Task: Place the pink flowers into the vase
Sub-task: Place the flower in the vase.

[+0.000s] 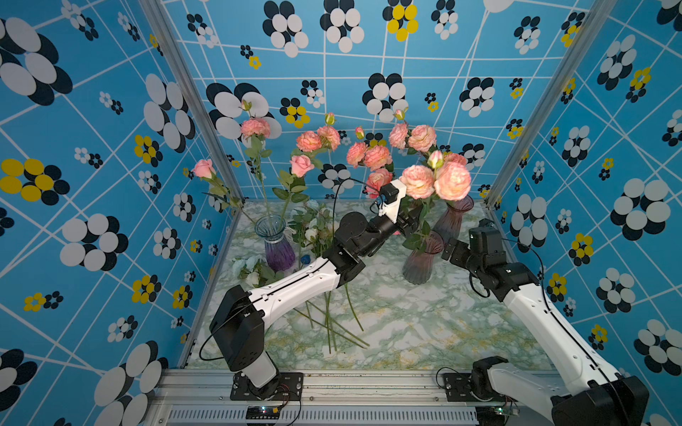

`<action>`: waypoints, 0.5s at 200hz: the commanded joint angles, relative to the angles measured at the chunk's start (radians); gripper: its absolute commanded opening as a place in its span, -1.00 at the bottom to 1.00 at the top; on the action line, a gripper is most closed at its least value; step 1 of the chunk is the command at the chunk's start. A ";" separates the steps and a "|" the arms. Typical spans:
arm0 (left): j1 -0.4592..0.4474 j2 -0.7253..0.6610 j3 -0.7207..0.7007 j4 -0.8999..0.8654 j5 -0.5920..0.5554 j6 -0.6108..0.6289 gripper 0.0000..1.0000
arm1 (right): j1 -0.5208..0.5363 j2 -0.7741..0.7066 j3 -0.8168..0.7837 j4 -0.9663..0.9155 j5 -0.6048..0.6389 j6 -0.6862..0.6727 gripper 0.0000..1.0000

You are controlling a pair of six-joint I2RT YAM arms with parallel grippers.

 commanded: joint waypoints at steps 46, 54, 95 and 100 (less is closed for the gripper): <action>-0.012 -0.042 0.031 -0.133 0.029 0.022 0.90 | -0.007 0.017 -0.010 0.001 -0.057 0.025 0.99; -0.013 -0.051 0.039 -0.149 0.036 0.024 0.99 | -0.007 0.019 -0.007 -0.004 -0.061 0.028 0.98; -0.018 -0.095 0.063 -0.227 0.067 0.031 0.99 | -0.007 0.022 0.002 -0.003 -0.089 0.036 0.98; -0.019 -0.095 0.066 -0.235 0.071 0.030 0.99 | -0.007 0.024 0.002 -0.003 -0.092 0.036 0.98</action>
